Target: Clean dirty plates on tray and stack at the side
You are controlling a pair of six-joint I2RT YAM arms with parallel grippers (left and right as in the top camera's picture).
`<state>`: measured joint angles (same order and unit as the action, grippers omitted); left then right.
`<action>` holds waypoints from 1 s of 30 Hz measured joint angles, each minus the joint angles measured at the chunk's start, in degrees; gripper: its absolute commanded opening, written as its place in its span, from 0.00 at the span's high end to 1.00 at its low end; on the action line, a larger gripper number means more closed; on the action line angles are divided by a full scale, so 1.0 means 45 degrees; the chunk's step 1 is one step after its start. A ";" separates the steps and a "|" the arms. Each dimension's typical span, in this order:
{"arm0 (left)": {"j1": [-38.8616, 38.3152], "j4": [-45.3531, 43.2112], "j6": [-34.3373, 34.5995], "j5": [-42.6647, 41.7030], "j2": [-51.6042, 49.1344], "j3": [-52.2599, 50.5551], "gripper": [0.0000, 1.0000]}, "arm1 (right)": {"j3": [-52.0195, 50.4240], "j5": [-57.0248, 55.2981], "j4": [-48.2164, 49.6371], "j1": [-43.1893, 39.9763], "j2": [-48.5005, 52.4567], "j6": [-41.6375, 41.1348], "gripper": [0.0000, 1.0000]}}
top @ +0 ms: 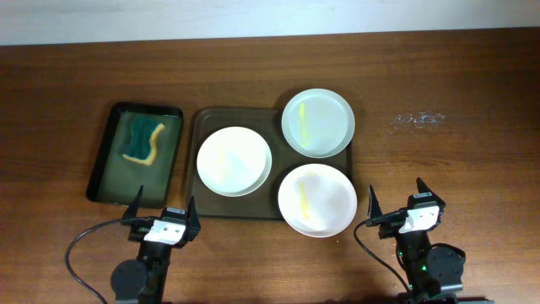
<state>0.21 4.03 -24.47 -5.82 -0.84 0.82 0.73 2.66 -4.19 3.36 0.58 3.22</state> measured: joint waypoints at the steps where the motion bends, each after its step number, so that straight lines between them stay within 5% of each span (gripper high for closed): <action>1: 0.0000 0.0000 0.0000 0.0000 0.0000 0.0000 0.01 | 0.0000 0.0000 0.0000 0.0000 0.0000 -0.0005 0.02; 24: 0.0000 -0.0092 0.0481 -0.1481 -0.0126 0.0539 0.01 | -0.0005 0.0000 0.0525 0.0000 0.0010 -0.0005 0.02; 30: 0.0000 -0.0092 0.0646 -0.1846 -0.2977 0.2662 0.00 | 0.0000 0.0364 0.0855 0.0000 0.0029 -0.0092 0.01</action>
<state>0.21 3.62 -21.56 -14.13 -14.24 12.80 0.73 4.29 -0.34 3.36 0.71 2.81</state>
